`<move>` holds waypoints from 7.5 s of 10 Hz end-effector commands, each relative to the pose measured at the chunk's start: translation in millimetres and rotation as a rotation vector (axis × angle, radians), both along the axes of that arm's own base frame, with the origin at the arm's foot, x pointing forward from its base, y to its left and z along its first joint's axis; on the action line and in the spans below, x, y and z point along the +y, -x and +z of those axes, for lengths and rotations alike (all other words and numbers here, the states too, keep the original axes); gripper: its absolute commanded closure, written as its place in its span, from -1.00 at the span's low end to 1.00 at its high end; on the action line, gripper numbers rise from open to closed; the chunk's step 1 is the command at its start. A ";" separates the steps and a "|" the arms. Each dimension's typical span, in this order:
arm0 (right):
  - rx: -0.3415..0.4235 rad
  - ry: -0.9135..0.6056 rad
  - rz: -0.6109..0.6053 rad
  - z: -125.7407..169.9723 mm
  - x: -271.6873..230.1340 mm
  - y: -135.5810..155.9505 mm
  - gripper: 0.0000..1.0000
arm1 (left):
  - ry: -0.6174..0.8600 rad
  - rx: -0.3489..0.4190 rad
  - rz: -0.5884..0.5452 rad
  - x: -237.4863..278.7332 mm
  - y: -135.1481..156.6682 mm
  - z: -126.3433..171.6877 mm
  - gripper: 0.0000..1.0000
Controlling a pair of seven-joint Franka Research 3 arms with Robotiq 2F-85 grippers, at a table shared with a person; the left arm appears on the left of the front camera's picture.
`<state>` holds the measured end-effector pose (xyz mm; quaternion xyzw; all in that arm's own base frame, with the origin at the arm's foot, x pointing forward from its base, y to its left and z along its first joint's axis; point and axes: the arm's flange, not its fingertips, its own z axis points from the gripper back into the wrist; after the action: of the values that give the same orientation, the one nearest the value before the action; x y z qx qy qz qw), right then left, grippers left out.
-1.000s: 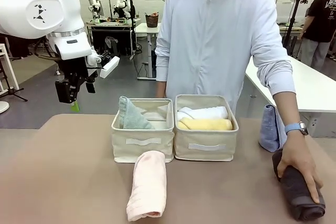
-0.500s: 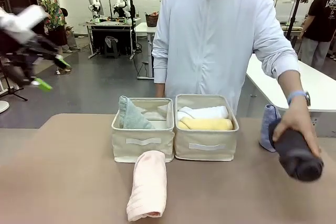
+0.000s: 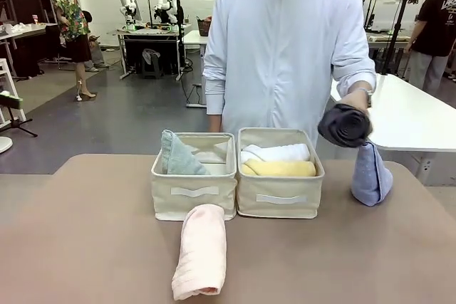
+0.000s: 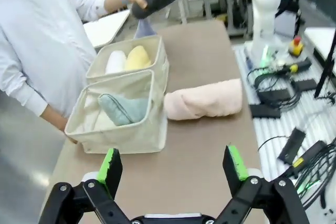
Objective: Sort the towels based on their folding style.
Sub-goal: Pick up another triangle-folded towel from the table and place it in the left Fabric basket.
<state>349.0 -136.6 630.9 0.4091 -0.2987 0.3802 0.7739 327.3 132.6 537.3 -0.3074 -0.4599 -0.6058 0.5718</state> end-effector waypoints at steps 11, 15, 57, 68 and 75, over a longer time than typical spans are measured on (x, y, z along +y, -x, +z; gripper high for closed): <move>0.214 0.655 -0.097 15.2 202.3 -86.0 -1.00 | 0.213 0.080 -0.176 42.5 12.2 -3.9 -1.00; 0.480 0.895 -0.376 -38.4 255.7 -141.6 -1.00 | 0.213 0.080 -0.176 42.5 12.2 -3.9 -1.00; 0.870 0.981 -1.120 -192.2 212.2 -271.8 1.00 | 0.213 0.080 -0.176 42.5 12.2 -3.9 -1.00; 0.828 1.005 -1.078 -190.4 212.7 -261.9 1.00 | 0.213 0.080 -0.176 42.5 12.2 -3.9 -1.00; 0.755 0.971 -1.049 -183.5 224.7 -233.9 0.80 | 0.213 0.080 -0.176 42.5 12.2 -3.9 -1.00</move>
<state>582.5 93.3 455.1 -0.0619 0.0361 -0.1173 0.9905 317.1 176.0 533.0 -0.4335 -0.4560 -0.5880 0.5084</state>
